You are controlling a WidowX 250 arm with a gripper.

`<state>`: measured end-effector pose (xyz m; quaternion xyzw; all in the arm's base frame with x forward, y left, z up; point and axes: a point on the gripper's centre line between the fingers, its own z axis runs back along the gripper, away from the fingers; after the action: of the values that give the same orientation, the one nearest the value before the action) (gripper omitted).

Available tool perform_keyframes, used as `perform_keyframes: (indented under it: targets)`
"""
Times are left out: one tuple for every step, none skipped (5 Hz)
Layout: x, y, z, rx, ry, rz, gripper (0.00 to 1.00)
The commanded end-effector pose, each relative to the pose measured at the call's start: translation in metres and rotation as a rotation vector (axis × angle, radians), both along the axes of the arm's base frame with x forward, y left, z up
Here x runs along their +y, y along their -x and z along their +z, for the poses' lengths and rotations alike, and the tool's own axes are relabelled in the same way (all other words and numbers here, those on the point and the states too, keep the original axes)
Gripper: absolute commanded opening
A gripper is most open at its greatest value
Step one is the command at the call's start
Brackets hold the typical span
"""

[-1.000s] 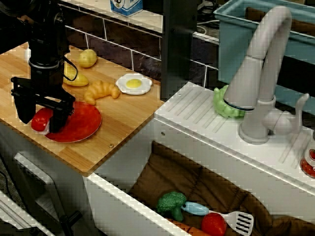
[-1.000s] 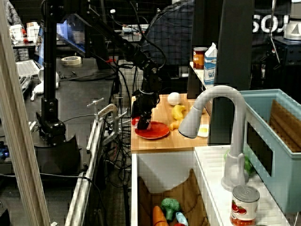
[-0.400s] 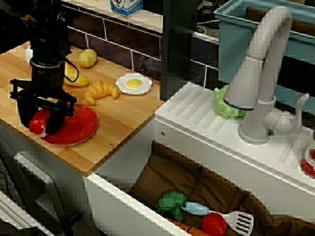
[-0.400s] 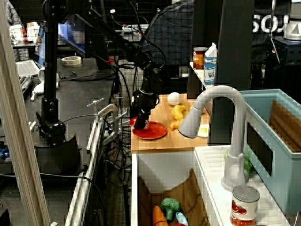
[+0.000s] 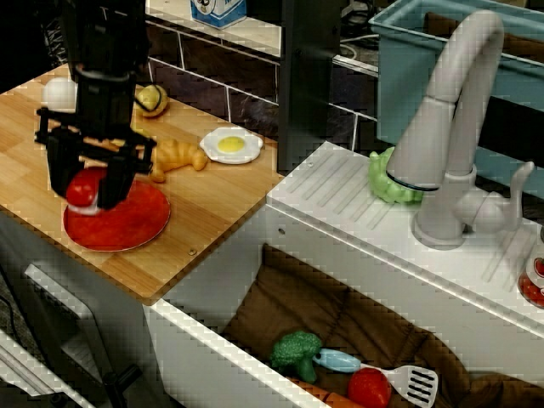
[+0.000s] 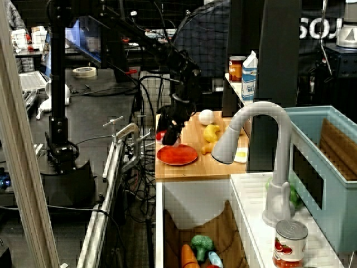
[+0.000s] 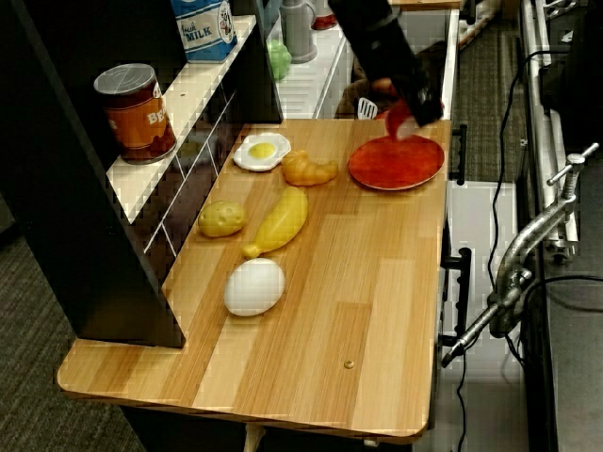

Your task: Put sushi on plate

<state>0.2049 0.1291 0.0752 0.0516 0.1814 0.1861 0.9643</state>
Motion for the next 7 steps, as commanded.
perform_keyframes:
  targets:
    - [-0.01, -0.01, 0.091, -0.027, 0.045, -0.042, 0.0]
    - [-0.004, -0.004, 0.098, -0.057, 0.053, -0.058, 0.0]
    - [0.008, -0.009, 0.063, -0.015, 0.021, -0.059, 0.0]
    - [0.016, -0.011, 0.044, -0.034, 0.004, -0.051, 0.0]
    - [0.019, -0.012, 0.035, -0.039, -0.006, -0.045, 0.0]
    - [0.021, -0.011, 0.035, -0.054, -0.003, -0.042, 0.0]
    - [0.024, -0.009, 0.029, -0.066, -0.009, -0.034, 0.0]
